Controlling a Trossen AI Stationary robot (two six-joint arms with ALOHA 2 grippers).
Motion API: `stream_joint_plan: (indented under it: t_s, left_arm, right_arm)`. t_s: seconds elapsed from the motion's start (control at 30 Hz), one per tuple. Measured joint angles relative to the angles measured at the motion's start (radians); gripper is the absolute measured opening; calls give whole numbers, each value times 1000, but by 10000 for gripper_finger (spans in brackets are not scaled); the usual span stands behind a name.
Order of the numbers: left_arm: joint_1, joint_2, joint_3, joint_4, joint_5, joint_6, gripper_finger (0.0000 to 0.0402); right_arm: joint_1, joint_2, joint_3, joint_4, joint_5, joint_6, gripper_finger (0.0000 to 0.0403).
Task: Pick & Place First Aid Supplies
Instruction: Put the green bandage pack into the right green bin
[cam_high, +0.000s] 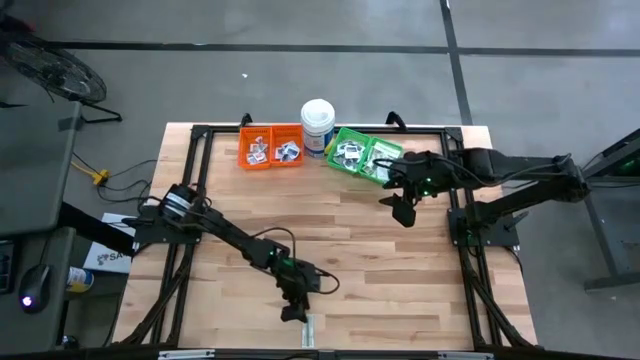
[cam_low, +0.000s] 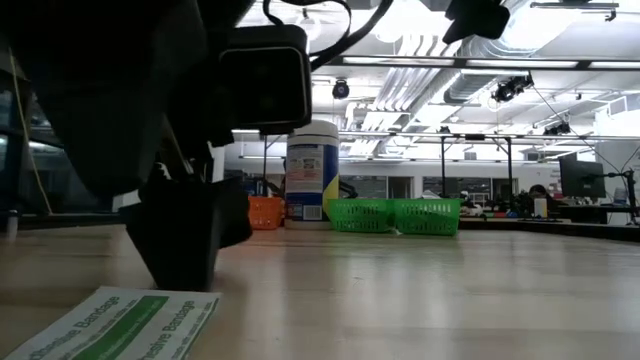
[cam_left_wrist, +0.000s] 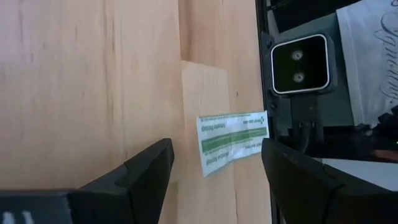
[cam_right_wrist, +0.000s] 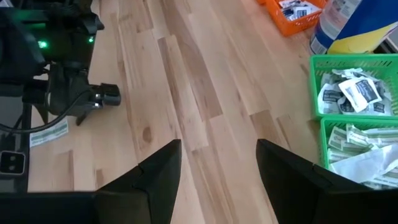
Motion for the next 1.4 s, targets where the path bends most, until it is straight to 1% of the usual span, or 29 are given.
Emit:
stream_joint_plan:
  t_s: [0.33, 0.43, 0.67, 0.9, 1.17, 1.3, 1.4]
  left_arm:
    - [-26, 7, 14, -21, -18, 5, 250]
    - [-38, 7, 14, -23, -38, 2, 250]
    - [-46, 10, 36, -41, -34, -2, 250]
    - [-53, 12, 83, -134, -31, 30, 250]
    - [-57, 12, 83, -133, -21, 17, 250]
    - [-70, 12, 83, -131, -34, 9, 250]
    - [-79, 12, 83, -130, -45, 3, 250]
  right_arm:
    - [46, 0, 0, -11, 24, 18, 201]
    - [56, 0, 0, -12, 26, 19, 201]
    - [64, 0, 0, -13, 23, 31, 201]
    - [64, 0, 0, -13, 18, 44, 201]
    - [93, 0, 0, -13, 19, 55, 201]
    - [112, 0, 0, -13, 21, 65, 201]
    - [124, 0, 0, -13, 44, 79, 201]
